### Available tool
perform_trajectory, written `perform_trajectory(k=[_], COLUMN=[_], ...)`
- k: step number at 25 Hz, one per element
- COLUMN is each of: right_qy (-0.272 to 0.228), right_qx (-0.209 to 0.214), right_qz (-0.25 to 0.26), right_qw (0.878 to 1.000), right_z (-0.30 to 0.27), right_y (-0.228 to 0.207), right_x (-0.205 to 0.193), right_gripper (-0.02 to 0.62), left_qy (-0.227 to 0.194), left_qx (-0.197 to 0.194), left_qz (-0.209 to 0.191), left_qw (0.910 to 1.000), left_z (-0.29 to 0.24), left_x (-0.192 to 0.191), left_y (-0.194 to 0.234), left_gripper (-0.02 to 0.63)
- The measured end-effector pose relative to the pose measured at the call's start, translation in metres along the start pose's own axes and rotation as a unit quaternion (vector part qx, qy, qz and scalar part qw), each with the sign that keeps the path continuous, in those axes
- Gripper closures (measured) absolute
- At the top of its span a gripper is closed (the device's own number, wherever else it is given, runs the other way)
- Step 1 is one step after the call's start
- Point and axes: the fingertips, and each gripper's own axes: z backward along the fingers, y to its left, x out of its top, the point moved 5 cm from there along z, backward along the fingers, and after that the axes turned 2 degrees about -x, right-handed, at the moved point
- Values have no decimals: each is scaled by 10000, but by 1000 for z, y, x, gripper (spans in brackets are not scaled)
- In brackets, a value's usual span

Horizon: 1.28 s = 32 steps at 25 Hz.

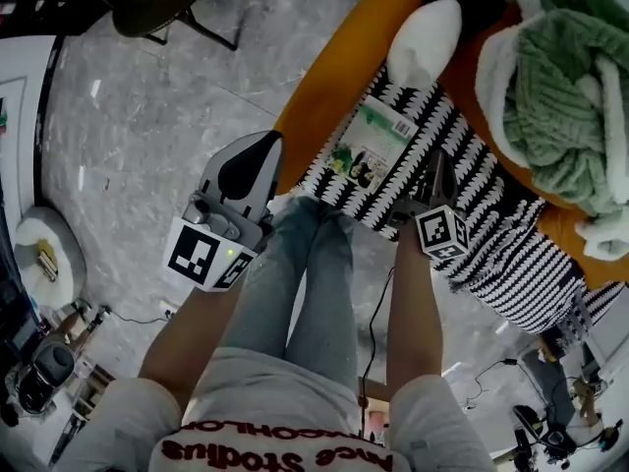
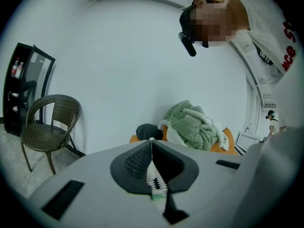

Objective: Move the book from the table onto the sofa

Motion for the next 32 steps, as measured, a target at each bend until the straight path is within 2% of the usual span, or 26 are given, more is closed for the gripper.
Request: perform_trajectory(k=[6, 11, 15, 19, 26, 32], right_qy=[-482, -851, -906, -1008, -1247, -1377], right_qx=[259, 355, 443, 581, 607, 698], right_qz=[540, 387, 772, 1074, 752, 942], right_qw=[9970, 9950, 9919, 9874, 9875, 9835], right_z=[29, 62, 95, 122, 174, 227], right_y=[39, 63, 92, 120, 155, 194], right_x=[60, 118, 157, 189, 239, 272], right_gripper=[569, 569, 569, 569, 569, 569], left_qy=[-108, -188, -193, -348, -370, -564], left_qx=[-49, -137, -106, -178, -490, -485], left_qz=[-144, -217, -108, -267, -925, -925], left_qw=[9998, 9995, 9997, 9989, 9938, 9929], left_z=[-8, -16, -12, -9, 13, 49], left_x=[26, 60, 87, 118, 169, 205], left_y=[-3, -9, -15, -21, -47, -63], left_gripper=[589, 589, 589, 589, 589, 589])
